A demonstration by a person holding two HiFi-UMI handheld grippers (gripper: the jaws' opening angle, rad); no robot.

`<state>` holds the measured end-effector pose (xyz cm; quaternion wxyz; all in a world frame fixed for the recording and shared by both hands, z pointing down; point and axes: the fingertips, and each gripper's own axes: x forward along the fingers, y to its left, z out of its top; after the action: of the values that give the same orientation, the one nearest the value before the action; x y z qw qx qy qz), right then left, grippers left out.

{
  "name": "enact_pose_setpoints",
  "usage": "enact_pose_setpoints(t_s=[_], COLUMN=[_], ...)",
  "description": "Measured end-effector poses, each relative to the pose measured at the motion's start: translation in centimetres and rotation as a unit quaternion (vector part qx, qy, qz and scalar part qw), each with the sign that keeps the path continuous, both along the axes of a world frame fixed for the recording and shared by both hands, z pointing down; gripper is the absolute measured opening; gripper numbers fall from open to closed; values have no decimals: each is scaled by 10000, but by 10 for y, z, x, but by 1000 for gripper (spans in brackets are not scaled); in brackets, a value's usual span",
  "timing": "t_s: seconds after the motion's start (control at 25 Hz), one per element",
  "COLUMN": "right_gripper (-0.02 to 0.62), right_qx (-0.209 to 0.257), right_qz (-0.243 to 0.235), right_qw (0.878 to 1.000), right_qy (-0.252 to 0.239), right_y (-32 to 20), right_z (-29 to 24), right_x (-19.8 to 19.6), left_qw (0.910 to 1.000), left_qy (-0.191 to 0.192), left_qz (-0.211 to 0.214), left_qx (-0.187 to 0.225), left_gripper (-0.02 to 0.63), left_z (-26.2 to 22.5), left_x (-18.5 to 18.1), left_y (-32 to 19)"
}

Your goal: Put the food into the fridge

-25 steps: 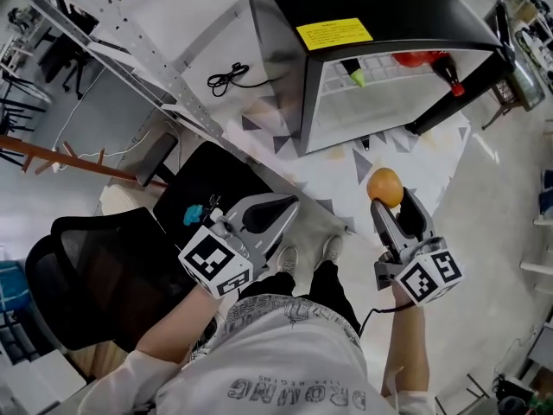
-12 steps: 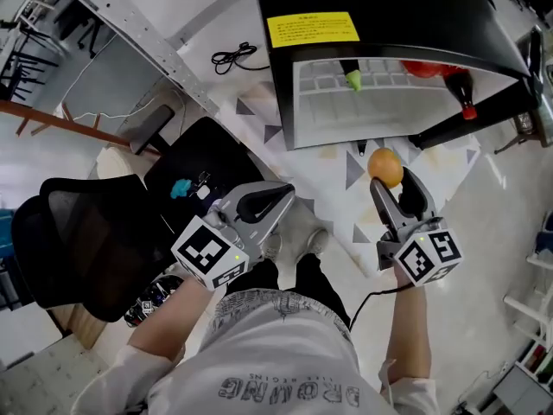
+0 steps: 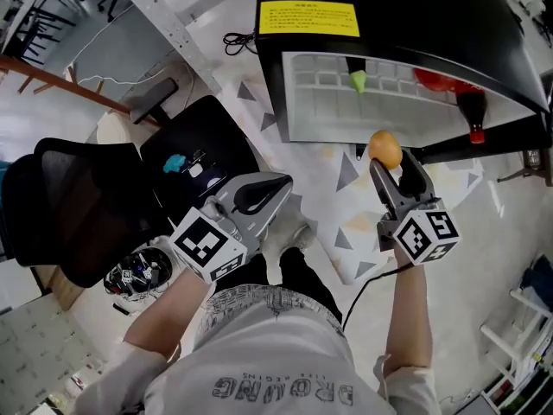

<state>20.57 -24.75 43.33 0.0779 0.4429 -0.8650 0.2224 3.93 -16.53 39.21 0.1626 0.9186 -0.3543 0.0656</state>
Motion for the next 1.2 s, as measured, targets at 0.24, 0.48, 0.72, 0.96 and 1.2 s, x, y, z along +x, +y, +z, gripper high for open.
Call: enact_pose_setpoints(t_s=[0.24,0.48,0.72,0.96,1.2], right_gripper=[278,278,278,278,278], right_qx=[34,126,254,445,433], right_qz=[-313,-586,-855,-1212,-1457], right_qw=[9995,9967,9904,9746,9627], right_qy=[102,543,1059,1830,2240], right_y=[-23,-39,-57,-68,-79], right_z=[12,30,49,70,96], right_x=[-9,-14,-18,-22,-24], left_qw=[9997,9993,9988,9984,9978], left_qy=[-51,-124,-200,-247,-279], left_qz=[-229,-349,-446,-506,-572], left_qx=[-43,-76,-74,-109,-162], left_gripper=[8,8,8,8,8], left_z=[7,13,14,16,20], left_x=[4,2,3,2,2], left_y=[1,1,-1,-1,-4])
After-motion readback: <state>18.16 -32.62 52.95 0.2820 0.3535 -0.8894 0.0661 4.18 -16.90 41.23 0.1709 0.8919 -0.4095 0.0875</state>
